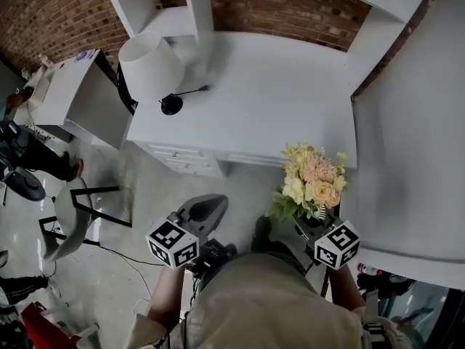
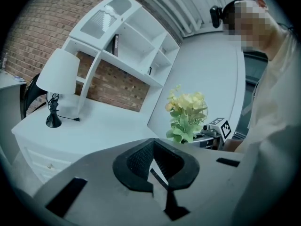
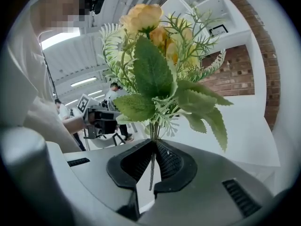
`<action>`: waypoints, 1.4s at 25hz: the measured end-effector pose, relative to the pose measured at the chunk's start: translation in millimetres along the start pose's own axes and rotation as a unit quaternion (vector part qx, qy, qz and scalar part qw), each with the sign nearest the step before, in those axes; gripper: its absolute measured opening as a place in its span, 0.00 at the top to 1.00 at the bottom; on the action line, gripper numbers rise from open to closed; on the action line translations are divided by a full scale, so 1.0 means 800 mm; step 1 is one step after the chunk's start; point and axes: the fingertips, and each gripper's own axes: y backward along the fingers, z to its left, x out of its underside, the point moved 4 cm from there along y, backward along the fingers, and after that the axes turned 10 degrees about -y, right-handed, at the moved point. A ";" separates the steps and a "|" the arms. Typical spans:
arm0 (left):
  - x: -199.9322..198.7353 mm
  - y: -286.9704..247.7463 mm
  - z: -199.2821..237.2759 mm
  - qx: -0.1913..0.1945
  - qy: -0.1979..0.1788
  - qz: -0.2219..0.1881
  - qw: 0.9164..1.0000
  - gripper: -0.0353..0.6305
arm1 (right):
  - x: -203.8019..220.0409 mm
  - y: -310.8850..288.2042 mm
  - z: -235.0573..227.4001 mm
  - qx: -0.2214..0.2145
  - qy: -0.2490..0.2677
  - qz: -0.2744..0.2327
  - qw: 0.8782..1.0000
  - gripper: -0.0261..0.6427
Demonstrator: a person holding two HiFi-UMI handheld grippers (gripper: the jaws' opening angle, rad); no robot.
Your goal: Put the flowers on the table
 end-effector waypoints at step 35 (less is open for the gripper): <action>-0.062 -0.124 0.025 -0.064 -0.041 0.019 0.997 0.94 | -0.071 0.029 -0.162 0.002 0.018 0.026 1.000 0.90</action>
